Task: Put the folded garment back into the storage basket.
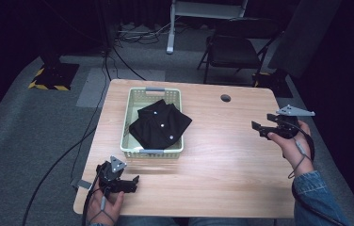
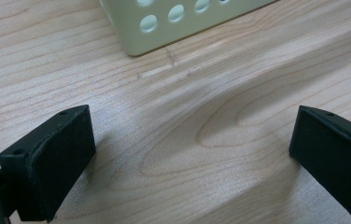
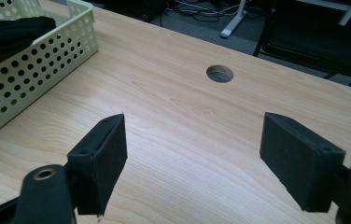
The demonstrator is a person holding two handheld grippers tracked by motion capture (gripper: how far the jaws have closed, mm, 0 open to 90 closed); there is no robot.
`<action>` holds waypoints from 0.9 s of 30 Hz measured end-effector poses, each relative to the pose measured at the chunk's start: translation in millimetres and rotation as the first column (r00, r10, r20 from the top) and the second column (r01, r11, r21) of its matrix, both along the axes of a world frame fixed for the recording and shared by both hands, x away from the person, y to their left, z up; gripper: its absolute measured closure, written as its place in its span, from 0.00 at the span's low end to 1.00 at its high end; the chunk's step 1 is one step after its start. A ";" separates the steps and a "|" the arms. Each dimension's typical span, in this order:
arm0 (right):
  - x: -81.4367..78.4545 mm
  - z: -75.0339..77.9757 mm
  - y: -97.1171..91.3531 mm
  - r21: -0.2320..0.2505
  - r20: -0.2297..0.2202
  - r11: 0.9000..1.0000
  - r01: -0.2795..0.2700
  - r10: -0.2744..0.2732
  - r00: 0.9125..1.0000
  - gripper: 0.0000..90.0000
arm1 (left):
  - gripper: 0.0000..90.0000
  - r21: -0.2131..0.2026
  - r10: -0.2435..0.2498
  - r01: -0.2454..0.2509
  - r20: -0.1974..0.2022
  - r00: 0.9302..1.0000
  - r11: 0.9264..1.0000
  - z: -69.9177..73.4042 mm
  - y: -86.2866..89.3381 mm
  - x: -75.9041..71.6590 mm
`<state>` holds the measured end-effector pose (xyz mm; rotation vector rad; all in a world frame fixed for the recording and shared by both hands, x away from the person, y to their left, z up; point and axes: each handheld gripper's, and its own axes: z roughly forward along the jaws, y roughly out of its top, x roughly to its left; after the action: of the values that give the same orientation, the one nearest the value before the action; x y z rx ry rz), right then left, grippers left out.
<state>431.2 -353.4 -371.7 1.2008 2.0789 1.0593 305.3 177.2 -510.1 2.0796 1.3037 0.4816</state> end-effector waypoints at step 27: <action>-13.0 -34.6 -34.7 -0.006 -0.048 0.999 0.051 -0.051 0.998 0.26 | 0.00 0.001 -0.005 0.005 0.001 1.000 1.000 0.0 0.2 -0.4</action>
<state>418.3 -388.1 -406.3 1.2820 2.0745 1.0105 304.9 177.4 -510.1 2.0828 1.2976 0.4810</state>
